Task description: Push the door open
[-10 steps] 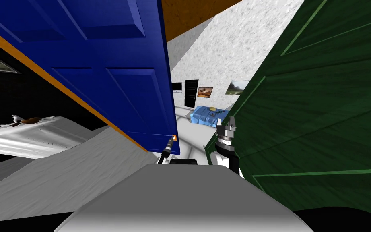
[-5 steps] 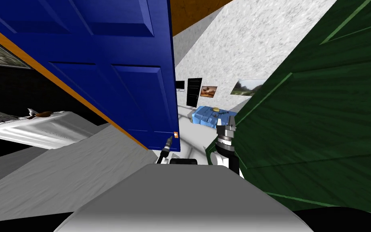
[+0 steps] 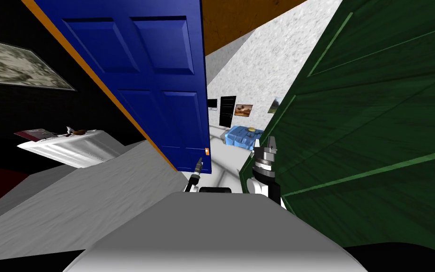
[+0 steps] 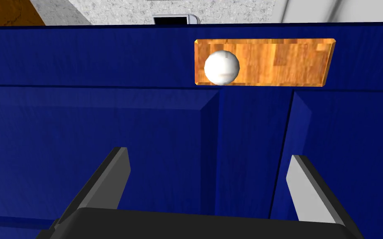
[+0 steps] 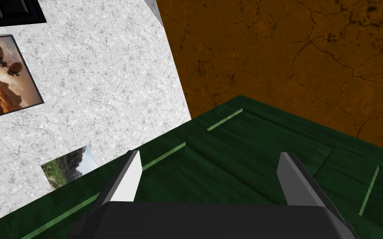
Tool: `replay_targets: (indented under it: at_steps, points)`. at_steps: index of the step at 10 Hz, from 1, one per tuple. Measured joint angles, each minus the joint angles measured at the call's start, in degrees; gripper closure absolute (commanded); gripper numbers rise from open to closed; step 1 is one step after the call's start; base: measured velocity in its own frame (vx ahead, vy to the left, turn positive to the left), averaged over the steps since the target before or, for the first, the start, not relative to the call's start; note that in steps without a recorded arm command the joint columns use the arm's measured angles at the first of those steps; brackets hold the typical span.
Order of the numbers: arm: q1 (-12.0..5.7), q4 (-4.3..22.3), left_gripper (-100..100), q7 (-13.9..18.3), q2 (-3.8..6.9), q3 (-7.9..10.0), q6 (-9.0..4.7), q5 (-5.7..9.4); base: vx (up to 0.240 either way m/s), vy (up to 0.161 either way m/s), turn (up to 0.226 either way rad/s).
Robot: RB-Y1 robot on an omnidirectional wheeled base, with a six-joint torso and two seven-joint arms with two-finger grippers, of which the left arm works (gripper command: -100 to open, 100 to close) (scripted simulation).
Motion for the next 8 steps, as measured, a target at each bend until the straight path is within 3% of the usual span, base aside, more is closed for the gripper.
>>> replay_targets:
  at_steps: [4, 8]
  points:
    - [-0.12, 0.61, -100, -0.23, 0.43, 0.40, -0.83, 0.14, 0.213, -0.035, -0.022]
    - [-0.26, 1.29, -100, -0.53, -0.01, 0.91, -1.89, 0.32, 0.183, -0.010, -0.021]
